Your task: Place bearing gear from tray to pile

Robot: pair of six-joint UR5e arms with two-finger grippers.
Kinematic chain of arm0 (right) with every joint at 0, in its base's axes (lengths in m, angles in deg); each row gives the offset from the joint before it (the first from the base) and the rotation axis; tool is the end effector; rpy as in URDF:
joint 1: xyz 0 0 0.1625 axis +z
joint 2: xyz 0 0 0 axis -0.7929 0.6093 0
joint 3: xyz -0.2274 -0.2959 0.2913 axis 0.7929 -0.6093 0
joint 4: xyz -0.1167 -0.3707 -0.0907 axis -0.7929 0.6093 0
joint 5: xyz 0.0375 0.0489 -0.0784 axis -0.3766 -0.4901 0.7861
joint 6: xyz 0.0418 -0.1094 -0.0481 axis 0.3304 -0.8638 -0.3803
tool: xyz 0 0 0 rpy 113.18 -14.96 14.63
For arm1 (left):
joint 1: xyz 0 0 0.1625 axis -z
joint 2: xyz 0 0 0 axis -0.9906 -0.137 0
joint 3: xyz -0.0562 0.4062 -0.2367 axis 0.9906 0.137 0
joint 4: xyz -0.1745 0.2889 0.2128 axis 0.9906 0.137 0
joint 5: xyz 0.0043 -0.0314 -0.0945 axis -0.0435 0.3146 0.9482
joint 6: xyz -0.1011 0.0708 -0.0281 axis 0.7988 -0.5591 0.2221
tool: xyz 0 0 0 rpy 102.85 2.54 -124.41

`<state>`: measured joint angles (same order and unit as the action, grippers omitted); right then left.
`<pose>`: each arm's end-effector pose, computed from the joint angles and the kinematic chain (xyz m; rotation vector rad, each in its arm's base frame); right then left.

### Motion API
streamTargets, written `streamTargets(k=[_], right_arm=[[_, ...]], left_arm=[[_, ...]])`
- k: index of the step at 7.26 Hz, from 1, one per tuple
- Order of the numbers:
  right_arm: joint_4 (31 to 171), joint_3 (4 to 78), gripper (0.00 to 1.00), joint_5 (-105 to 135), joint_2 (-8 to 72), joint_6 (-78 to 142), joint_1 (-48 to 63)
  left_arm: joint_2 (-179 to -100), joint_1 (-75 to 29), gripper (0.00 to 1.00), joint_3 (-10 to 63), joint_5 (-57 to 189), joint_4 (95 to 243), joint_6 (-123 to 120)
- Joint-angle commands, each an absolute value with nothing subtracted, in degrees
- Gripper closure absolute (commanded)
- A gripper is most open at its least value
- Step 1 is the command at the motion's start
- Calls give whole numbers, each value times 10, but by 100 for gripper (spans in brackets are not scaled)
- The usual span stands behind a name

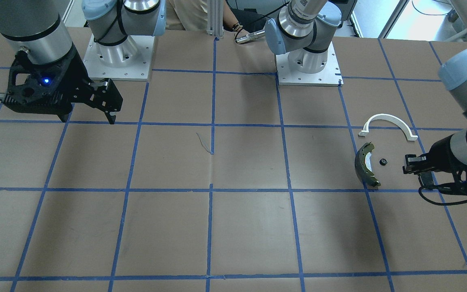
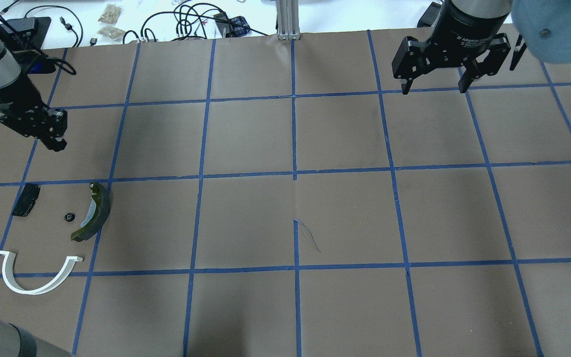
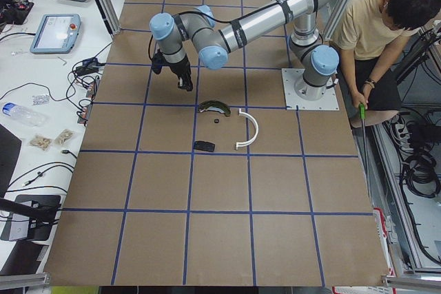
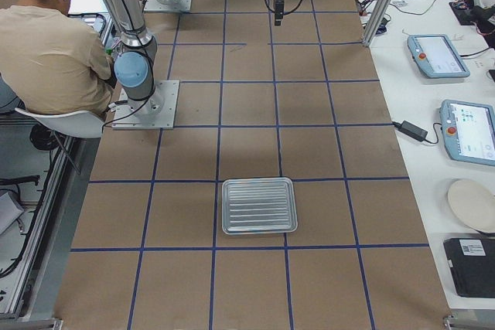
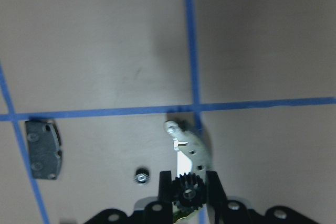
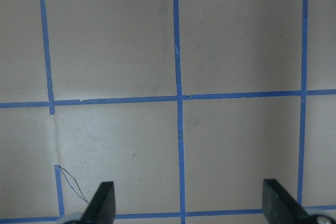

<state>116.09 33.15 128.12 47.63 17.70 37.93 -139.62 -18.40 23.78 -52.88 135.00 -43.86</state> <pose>0.1365 -0.5163 0.5157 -0.0473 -3.1387 0.0657 0.1576 -0.5842 0.3524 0.0579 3.0895 0.3270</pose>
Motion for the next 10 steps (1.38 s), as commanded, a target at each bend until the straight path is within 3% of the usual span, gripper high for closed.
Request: streamTargets(k=[1, 6, 10], right_arm=[[1162, 331, 0, 1281, 476, 177, 379], [1165, 330, 0, 1281, 476, 177, 378], [1166, 330, 0, 1281, 476, 177, 378]], left_arm=[[-1406, -217, 100, 265, -573, 1339, -456], [-1399, -262, 100, 398, -541, 1212, -505], [-1407, -283, 100, 430, -541, 1174, -519]])
